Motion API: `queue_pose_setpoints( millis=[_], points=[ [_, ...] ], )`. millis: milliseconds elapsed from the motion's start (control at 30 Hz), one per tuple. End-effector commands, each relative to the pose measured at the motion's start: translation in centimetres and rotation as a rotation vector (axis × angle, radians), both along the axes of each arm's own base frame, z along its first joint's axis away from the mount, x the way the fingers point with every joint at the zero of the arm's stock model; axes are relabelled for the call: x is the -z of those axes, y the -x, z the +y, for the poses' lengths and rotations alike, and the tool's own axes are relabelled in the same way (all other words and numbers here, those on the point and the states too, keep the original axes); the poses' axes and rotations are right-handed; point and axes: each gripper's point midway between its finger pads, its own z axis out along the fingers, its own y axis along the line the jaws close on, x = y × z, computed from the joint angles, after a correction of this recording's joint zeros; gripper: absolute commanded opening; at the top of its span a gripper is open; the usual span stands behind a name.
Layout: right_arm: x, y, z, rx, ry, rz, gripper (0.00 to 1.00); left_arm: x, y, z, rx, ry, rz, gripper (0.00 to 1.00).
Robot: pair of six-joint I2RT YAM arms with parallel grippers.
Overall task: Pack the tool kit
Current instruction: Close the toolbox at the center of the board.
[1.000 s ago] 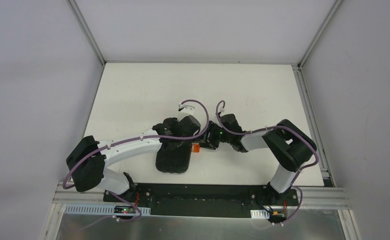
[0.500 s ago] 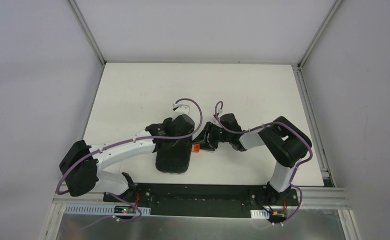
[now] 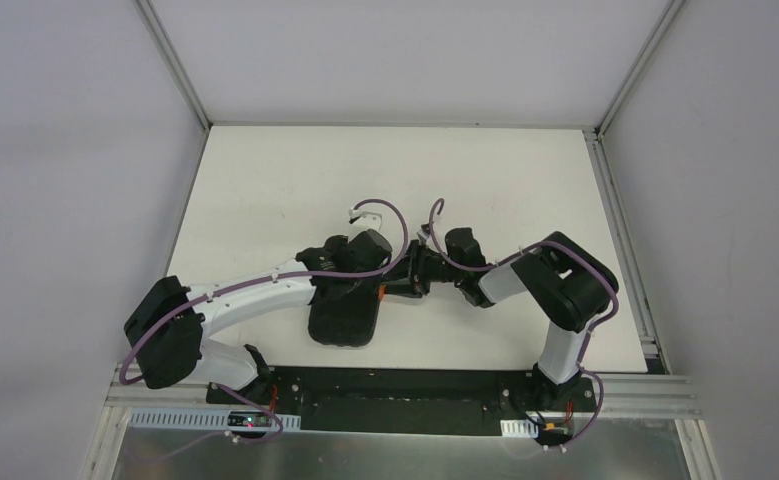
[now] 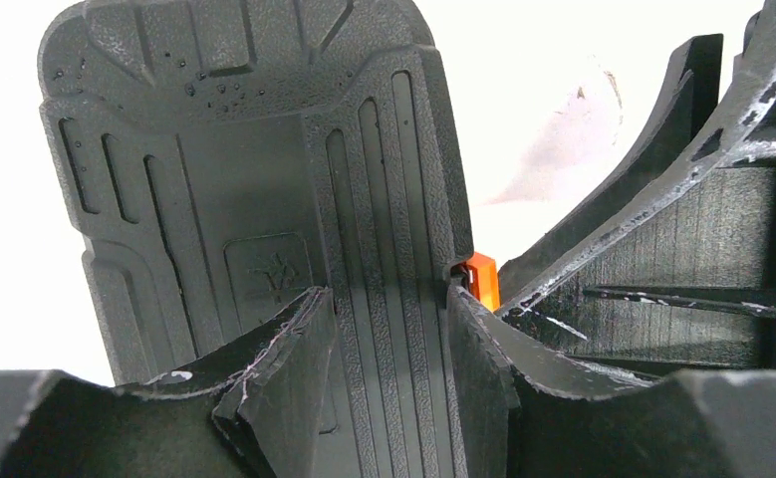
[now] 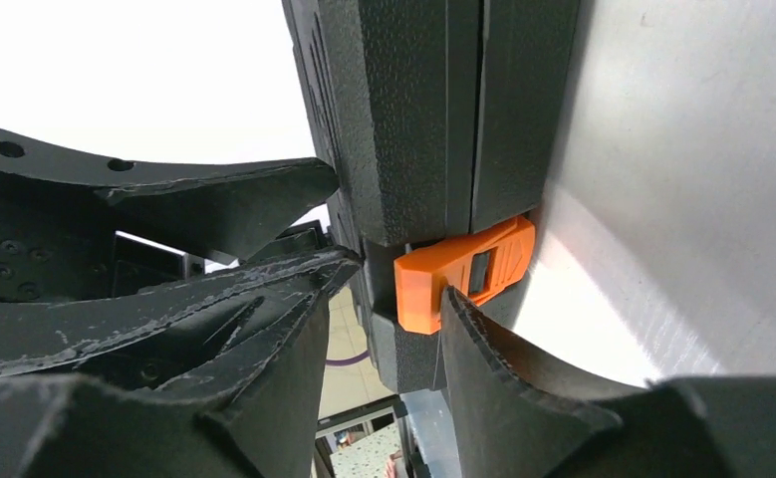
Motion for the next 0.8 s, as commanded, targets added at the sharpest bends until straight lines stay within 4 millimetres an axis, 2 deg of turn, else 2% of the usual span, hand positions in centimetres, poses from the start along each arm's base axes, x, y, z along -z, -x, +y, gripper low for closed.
queue_pose_setpoints(
  millis=[0, 233, 467, 700, 767],
  points=[
    [-3.9, -0.1, 0.8, -0.025, -0.132, -0.093, 0.47, 0.2, 0.1, -0.5, -0.006, 0.025, 0.022, 0.47],
    [-4.2, -0.1, 0.9, -0.021, -0.147, -0.087, 0.47, 0.5, 0.2, -1.1, -0.001, 0.054, 0.036, 0.47],
    [-0.8, -0.6, 0.5, 0.020, -0.041, -0.048, 0.51, 0.6, 0.3, -1.3, 0.000, 0.067, 0.042, 0.46],
    [1.0, -1.0, 0.5, 0.039, 0.019, -0.007, 0.52, 0.5, 0.4, -1.5, 0.003, 0.080, 0.044, 0.46],
    [0.9, -1.0, 0.5, 0.037, 0.020, -0.013, 0.52, 0.6, 0.5, -1.6, 0.005, 0.087, 0.048, 0.46]
  ],
)
